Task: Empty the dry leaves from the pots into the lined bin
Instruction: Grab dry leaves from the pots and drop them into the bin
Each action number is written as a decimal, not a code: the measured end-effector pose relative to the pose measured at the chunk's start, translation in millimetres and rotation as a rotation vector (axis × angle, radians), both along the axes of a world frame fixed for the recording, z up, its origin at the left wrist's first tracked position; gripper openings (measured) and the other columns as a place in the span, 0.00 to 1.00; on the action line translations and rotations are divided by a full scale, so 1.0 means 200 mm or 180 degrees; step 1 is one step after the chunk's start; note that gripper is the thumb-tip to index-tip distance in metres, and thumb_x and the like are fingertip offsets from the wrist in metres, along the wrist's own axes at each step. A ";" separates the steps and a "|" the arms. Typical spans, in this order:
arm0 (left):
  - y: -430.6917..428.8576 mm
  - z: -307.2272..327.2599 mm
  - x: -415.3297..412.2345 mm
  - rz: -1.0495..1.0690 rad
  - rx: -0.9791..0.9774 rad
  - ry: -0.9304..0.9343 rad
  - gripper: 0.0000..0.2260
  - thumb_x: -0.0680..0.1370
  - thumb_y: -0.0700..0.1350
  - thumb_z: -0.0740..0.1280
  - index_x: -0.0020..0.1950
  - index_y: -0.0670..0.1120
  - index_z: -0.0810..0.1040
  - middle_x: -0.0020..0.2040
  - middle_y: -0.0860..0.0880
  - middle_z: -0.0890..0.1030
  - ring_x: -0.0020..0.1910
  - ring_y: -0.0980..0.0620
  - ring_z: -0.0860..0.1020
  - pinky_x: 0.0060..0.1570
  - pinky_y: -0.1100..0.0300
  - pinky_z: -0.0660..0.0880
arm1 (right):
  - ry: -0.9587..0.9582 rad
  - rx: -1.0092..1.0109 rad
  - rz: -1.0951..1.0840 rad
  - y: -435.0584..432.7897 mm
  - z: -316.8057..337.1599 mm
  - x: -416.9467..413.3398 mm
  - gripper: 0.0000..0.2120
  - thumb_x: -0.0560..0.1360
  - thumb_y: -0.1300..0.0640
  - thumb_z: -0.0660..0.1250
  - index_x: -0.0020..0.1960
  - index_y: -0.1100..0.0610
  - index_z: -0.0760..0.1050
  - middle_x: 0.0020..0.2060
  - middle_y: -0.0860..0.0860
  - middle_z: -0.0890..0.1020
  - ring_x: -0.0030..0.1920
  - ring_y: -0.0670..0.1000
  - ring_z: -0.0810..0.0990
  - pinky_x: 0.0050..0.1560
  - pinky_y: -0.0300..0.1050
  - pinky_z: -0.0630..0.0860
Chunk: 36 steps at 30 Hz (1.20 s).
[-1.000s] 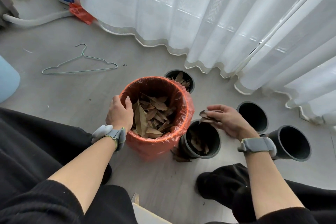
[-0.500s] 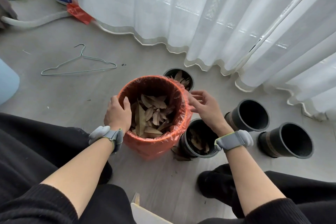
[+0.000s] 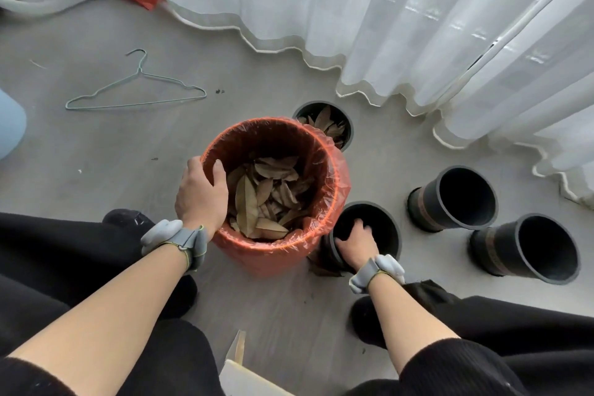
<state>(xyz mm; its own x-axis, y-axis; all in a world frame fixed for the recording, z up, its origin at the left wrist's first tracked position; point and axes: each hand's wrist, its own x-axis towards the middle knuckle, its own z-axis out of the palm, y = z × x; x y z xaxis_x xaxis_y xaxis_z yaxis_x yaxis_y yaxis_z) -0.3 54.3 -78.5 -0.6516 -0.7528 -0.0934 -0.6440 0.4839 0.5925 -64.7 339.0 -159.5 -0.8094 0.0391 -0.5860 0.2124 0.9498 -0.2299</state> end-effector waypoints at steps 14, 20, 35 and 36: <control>0.00 -0.02 -0.01 0.0028 -0.0019 0.0055 0.16 0.82 0.57 0.55 0.60 0.46 0.68 0.53 0.45 0.78 0.50 0.42 0.76 0.44 0.54 0.67 | 0.0240 0.0231 0.0249 0.02 -0.06 -0.02 0.16 0.77 0.58 0.63 0.64 0.59 0.70 0.58 0.61 0.77 0.58 0.64 0.78 0.53 0.51 0.75; 0.00 -0.02 -0.02 0.0094 -0.0005 0.0019 0.17 0.81 0.56 0.56 0.62 0.45 0.68 0.55 0.41 0.78 0.52 0.37 0.76 0.43 0.52 0.66 | 0.0568 -0.0108 0.0012 0.08 0.08 -0.03 0.08 0.74 0.56 0.64 0.51 0.58 0.75 0.48 0.56 0.82 0.52 0.61 0.80 0.48 0.49 0.74; 0.00 -0.01 -0.01 0.0038 -0.0003 -0.0015 0.16 0.81 0.55 0.56 0.61 0.44 0.67 0.55 0.39 0.78 0.50 0.35 0.76 0.43 0.51 0.67 | 0.0817 -0.1004 -0.0462 0.23 0.30 -0.02 0.01 0.73 0.57 0.69 0.45 0.53 0.78 0.38 0.46 0.80 0.43 0.48 0.78 0.46 0.39 0.68; 0.00 -0.01 -0.01 0.0027 -0.0002 -0.0009 0.16 0.81 0.55 0.56 0.61 0.44 0.67 0.55 0.39 0.78 0.51 0.35 0.76 0.43 0.51 0.68 | 0.0784 -0.0986 -0.0481 0.24 0.30 -0.01 0.01 0.73 0.57 0.69 0.44 0.53 0.78 0.38 0.46 0.81 0.43 0.48 0.79 0.46 0.40 0.70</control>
<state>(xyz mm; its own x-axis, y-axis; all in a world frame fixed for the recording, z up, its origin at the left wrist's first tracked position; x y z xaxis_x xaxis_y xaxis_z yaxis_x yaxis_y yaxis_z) -3.0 55.3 -80.4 -0.6449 -0.7584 -0.0946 -0.6498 0.4789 0.5903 -66.9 387.4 -100.0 -0.9254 0.0205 -0.3784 0.2469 0.7902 -0.5610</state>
